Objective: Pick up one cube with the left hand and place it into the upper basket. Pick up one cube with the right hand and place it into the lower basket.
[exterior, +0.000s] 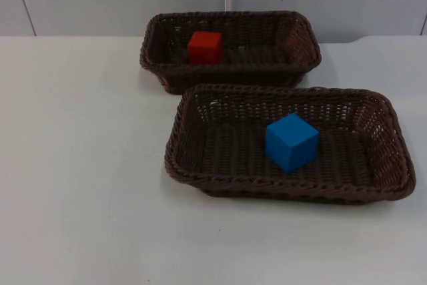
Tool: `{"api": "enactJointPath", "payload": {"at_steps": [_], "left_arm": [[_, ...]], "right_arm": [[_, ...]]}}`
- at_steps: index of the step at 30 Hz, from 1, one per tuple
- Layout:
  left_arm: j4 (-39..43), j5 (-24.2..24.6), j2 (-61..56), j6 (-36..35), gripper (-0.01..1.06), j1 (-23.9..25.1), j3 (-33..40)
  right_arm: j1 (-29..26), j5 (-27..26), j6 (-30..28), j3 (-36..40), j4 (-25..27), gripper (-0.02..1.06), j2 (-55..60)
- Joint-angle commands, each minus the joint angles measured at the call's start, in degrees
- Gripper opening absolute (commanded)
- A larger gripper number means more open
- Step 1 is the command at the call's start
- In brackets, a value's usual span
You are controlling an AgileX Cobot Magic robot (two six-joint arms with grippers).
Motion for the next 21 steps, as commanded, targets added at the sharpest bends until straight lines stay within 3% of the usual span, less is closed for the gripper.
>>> {"api": "enactJointPath", "payload": {"at_steps": [1, 21], "left_arm": [[0.28, 0.32, -0.22, -0.34, 1.05, 0.08, 0.18], [0.03, 0.32, -0.22, -0.34, 1.05, 0.08, 0.18]], "right_arm": [[-0.09, -0.1, -0.29, 0.3, 0.39, 1.05, -0.26], [-0.09, -0.22, 0.08, 0.3, 0.0, 1.05, -0.26]]}}
